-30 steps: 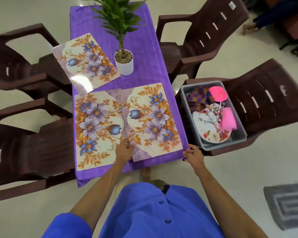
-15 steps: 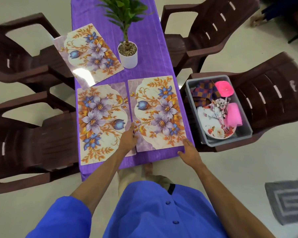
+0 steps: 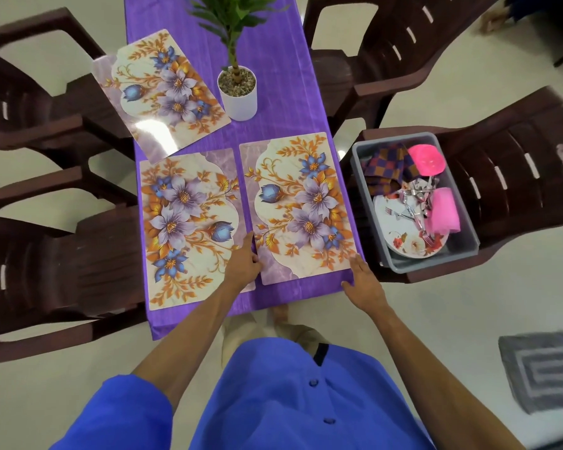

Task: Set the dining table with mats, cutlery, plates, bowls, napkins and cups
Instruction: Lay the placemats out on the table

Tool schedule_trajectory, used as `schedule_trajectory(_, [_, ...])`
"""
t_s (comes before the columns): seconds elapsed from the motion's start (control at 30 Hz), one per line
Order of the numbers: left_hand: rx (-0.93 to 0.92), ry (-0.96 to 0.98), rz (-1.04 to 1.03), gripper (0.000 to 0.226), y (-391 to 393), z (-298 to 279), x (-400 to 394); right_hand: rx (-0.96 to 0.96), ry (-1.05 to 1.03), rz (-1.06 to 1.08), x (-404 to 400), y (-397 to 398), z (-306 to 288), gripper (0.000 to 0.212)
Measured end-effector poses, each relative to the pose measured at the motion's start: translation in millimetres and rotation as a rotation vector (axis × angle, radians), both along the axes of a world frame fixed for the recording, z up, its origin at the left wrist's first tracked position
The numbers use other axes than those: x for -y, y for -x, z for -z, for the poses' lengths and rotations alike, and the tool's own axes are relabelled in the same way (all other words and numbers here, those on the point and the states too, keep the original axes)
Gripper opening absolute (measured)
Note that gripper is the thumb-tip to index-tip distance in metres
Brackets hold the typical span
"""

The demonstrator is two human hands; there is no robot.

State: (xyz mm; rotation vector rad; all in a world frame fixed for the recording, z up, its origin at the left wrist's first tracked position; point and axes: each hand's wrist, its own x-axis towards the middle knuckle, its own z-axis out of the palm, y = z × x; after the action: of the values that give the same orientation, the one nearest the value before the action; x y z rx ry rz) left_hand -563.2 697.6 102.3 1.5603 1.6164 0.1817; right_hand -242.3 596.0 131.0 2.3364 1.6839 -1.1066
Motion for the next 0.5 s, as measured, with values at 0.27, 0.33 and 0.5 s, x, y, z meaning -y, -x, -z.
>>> schedule_trajectory(0.27, [-0.004,-0.004,-0.004,0.085,2.9,4.8,9.3,-0.017,-0.03,0.025,0.9,-1.8,0.6,0.075])
schedule_trajectory(0.33, [-0.01,0.0,-0.006,0.085,3.3,4.9,8.2,-0.016,-0.039,0.022,-0.1,-2.8,-0.2,0.073])
schedule_trajectory(0.5, [-0.052,0.005,-0.004,0.085,2.2,7.6,6.5,-0.016,-0.042,0.011,0.6,-4.9,0.2,0.071])
